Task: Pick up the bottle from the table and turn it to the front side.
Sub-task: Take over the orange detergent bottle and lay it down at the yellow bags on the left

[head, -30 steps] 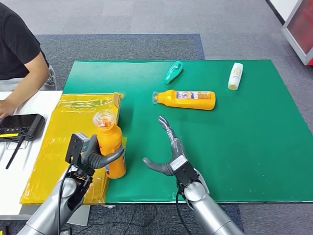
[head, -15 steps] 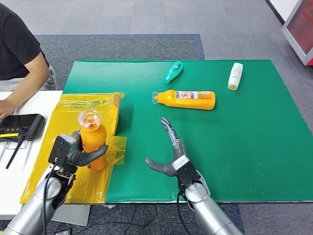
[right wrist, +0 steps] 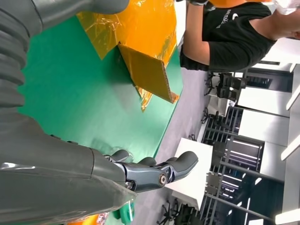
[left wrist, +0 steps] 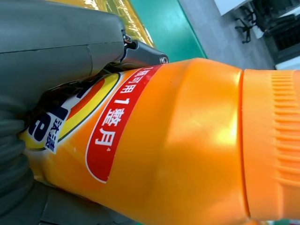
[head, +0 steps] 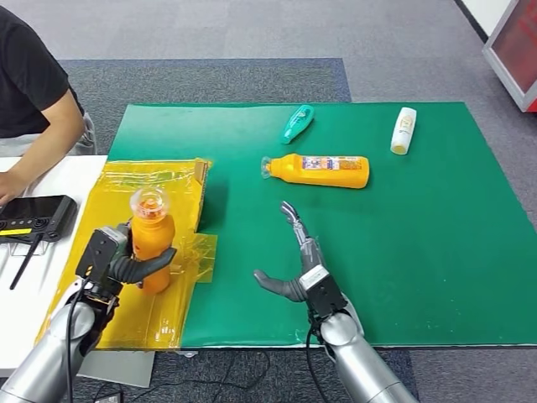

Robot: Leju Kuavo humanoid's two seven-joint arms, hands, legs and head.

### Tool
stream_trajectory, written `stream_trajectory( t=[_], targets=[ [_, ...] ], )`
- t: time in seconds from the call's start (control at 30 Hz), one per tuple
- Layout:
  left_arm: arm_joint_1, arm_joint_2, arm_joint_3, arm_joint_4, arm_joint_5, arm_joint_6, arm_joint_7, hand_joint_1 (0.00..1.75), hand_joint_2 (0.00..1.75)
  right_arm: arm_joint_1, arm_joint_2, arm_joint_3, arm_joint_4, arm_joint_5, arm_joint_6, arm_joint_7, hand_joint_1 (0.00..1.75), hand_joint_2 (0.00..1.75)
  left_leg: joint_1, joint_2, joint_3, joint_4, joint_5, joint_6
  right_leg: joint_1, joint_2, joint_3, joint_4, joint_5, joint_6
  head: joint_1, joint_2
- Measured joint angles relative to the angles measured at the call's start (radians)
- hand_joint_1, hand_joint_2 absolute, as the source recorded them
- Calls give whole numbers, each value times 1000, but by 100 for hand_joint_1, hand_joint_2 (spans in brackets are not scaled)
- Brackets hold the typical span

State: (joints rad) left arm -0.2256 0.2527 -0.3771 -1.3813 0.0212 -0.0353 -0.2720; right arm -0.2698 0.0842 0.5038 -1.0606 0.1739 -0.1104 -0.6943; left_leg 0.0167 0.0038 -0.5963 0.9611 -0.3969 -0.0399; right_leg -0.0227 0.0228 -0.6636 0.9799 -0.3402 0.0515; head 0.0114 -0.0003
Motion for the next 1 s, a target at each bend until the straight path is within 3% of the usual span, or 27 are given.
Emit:
stream_trajectory(
  t=[0.27, 0.57, 0.73, 1.0],
  targets=[
    [-54, 31, 0, 54, -81, -52, 15, 175, 175, 9, 7, -30, 3, 0, 20, 0, 0, 175, 0, 0, 1, 0, 1, -1, 0, 0, 0, 0, 1, -1, 0, 0],
    [-204, 33, -13, 272, -237, -50, -29, 175, 175, 9, 18, -35, 4, 0, 29, 0, 0, 175, 0, 0, 1, 0, 4, -3, 0, 0, 0, 0, 4, -3, 0, 0],
    [-271, 22, -18, 384, -273, -42, -49, 175, 175, 10, 23, -40, 4, 1, 30, 0, 0, 175, 0, 0, 1, 0, 4, -3, 0, 0, 0, 0, 5, -4, 0, 0],
    [-305, -16, -44, 458, -291, -78, -91, 175, 175, 12, 28, -40, 4, 7, 30, 0, 0, 175, 0, 0, 2, 0, 5, -2, 0, 0, 2, 0, 5, -3, 0, 0]
  ],
)
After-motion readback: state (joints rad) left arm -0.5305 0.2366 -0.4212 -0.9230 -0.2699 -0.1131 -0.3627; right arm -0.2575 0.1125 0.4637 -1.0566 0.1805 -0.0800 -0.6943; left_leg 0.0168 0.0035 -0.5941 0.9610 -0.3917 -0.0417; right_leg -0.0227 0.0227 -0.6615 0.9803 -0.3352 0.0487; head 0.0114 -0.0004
